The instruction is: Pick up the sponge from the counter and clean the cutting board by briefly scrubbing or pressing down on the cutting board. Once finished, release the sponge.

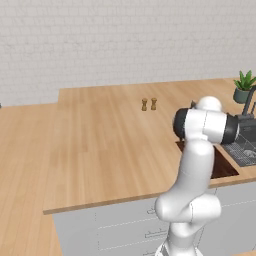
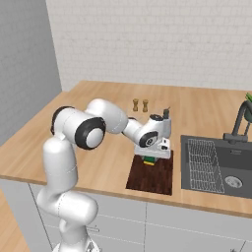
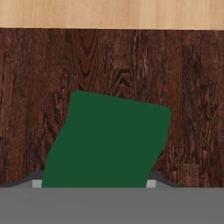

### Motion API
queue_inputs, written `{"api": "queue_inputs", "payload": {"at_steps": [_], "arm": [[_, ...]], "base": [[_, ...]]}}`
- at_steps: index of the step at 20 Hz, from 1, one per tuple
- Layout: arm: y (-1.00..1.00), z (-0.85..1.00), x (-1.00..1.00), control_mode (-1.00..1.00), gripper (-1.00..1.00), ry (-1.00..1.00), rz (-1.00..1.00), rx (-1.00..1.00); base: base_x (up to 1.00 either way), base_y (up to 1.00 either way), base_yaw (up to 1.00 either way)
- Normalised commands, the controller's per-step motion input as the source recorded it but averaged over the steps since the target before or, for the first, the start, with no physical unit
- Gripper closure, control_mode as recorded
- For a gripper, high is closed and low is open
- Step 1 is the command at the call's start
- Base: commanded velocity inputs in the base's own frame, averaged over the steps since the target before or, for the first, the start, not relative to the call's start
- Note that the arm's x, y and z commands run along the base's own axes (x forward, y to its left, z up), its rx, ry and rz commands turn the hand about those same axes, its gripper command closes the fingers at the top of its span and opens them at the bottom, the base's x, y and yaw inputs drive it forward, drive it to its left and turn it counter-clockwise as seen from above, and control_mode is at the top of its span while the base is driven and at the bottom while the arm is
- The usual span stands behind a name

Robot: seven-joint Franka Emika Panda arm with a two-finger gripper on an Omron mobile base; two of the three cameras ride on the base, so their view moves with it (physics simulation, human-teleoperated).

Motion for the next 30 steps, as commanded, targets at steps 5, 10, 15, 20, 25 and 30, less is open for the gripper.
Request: {"api": "queue_inputs", "payload": {"at_steps": [5,10,15,20,25,30], "arm": [[0.00,-0.37,-0.84,-1.00,1.00,-0.04,0.00,-0.02],[0.00,-0.46,-0.82,-1.00,1.00,-0.01,0.00,-0.03],[-0.01,-0.49,-0.94,-1.00,1.00,-0.04,0.00,-0.03],[-0.03,-0.45,-1.00,-1.00,1.00,-0.07,0.00,-0.03],[-0.03,-0.43,-1.00,-1.00,1.00,-0.06,0.00,-0.03],[-0.06,-0.28,-0.99,-1.00,1.00,-0.07,0.00,-0.03]], "base": [[0.00,0.00,0.00],[0.00,0.00,0.00],[0.00,0.00,0.00],[0.00,0.00,0.00],[0.00,0.00,0.00],[0.00,0.00,0.00]]}}
